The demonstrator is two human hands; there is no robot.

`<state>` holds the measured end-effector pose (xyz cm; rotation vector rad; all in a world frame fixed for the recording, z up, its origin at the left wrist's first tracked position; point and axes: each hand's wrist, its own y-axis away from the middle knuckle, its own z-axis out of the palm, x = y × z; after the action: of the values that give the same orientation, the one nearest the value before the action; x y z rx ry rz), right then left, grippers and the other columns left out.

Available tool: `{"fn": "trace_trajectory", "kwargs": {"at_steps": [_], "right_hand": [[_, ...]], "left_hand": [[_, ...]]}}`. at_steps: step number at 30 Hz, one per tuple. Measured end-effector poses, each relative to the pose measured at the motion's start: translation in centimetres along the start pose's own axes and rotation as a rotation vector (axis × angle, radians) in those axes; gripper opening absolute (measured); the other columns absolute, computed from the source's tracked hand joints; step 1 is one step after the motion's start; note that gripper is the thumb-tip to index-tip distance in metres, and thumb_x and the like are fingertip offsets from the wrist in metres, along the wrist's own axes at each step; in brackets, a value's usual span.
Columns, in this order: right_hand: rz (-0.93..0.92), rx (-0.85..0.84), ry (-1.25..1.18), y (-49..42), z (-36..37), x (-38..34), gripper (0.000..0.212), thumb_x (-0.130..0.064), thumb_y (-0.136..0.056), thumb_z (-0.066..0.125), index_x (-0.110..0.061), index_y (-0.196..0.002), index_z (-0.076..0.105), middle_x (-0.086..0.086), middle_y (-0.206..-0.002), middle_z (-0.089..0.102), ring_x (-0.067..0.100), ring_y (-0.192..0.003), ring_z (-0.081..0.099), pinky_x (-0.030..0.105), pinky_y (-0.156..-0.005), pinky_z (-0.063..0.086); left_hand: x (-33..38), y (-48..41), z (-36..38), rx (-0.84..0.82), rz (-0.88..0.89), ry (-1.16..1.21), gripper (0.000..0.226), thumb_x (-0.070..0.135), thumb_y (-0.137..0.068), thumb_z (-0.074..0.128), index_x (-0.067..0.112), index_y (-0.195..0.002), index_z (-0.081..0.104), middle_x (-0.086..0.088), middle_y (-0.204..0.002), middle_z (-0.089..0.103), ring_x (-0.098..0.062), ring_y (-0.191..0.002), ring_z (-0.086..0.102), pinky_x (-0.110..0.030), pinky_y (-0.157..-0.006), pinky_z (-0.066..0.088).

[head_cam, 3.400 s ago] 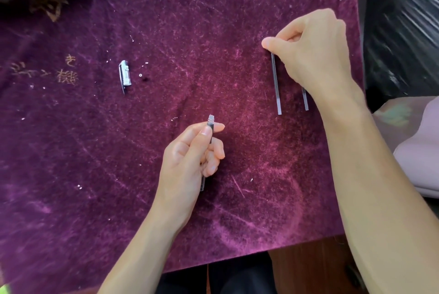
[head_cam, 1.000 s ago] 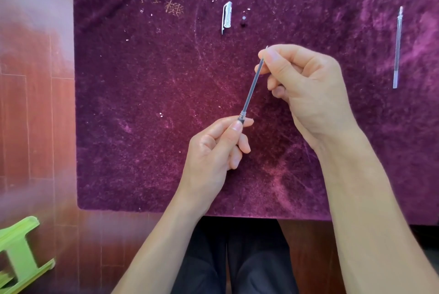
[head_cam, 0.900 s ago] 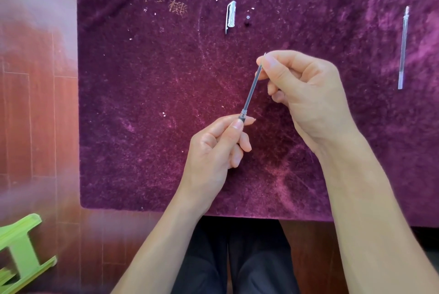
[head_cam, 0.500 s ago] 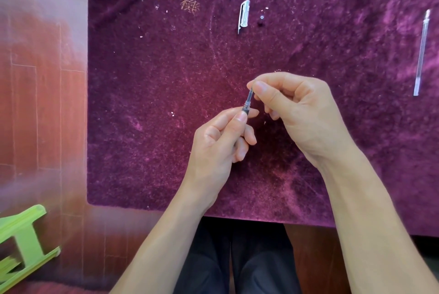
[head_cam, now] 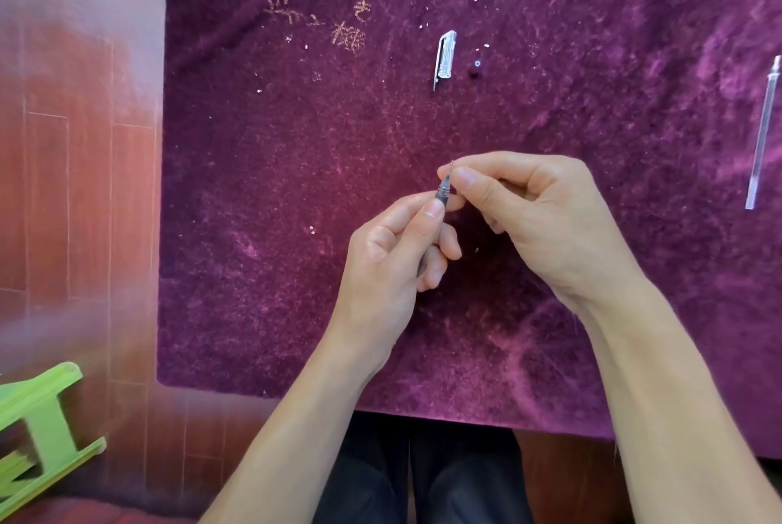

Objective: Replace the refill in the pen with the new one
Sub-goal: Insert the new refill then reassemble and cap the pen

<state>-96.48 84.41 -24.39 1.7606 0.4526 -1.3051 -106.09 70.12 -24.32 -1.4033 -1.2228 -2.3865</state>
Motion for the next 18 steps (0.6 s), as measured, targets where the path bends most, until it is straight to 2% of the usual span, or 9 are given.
{"fn": "trace_trajectory", "kwargs": {"at_steps": [4,7,10,14,18], "right_hand": [[-0.008,0.056,0.076,-1.8,-0.8,-0.9,0.010,-0.023,-0.101,0.074,-0.025,-0.104,0.084,-0.028,-0.070,0.073,-0.008,-0.064,0.064,0.005,-0.067,0.048],[-0.050,0.237,0.186,-3.3,-1.0,-1.5,0.007,-0.025,-0.099,0.077,-0.029,-0.100,0.082,-0.014,-0.079,0.079,0.000,-0.065,0.065,0.011,-0.067,0.052],[-0.102,0.381,0.358,-5.0,-0.8,-1.6,0.008,-0.027,-0.096,0.078,-0.028,-0.104,0.079,-0.012,-0.080,0.070,0.001,-0.058,0.057,0.009,-0.065,0.047],[-0.125,0.406,0.453,-6.6,-0.5,-1.8,0.016,-0.027,-0.095,0.078,-0.023,-0.110,0.078,-0.006,-0.080,0.067,0.004,-0.056,0.054,0.008,-0.066,0.046],[-0.129,0.387,0.508,-7.5,-0.5,-2.0,0.013,-0.028,-0.095,0.078,-0.023,-0.107,0.078,-0.005,-0.082,0.068,0.003,-0.056,0.052,0.009,-0.068,0.045]], "left_hand": [[0.6,-1.0,0.1,0.009,0.006,0.021,0.027,0.027,-0.103,0.052,0.014,-0.113,0.074,-0.003,-0.075,0.063,-0.010,-0.053,0.046,-0.020,-0.055,0.043],[0.9,-1.8,0.1,0.022,0.005,0.027,0.027,0.027,-0.103,0.052,0.015,-0.112,0.074,-0.003,-0.074,0.063,-0.010,-0.052,0.045,-0.020,-0.055,0.042],[1.1,-2.4,0.2,0.030,0.004,0.035,0.028,0.027,-0.103,0.052,0.014,-0.112,0.074,-0.003,-0.073,0.063,-0.010,-0.052,0.044,-0.020,-0.055,0.041],[1.4,-2.9,0.4,0.027,0.007,0.049,0.026,0.028,-0.102,0.052,0.016,-0.111,0.074,-0.003,-0.074,0.063,-0.009,-0.052,0.045,-0.020,-0.054,0.040],[1.5,-3.1,0.5,0.033,0.005,0.049,0.027,0.028,-0.103,0.052,0.015,-0.112,0.074,-0.004,-0.074,0.063,-0.009,-0.051,0.045,-0.021,-0.054,0.040]]}}
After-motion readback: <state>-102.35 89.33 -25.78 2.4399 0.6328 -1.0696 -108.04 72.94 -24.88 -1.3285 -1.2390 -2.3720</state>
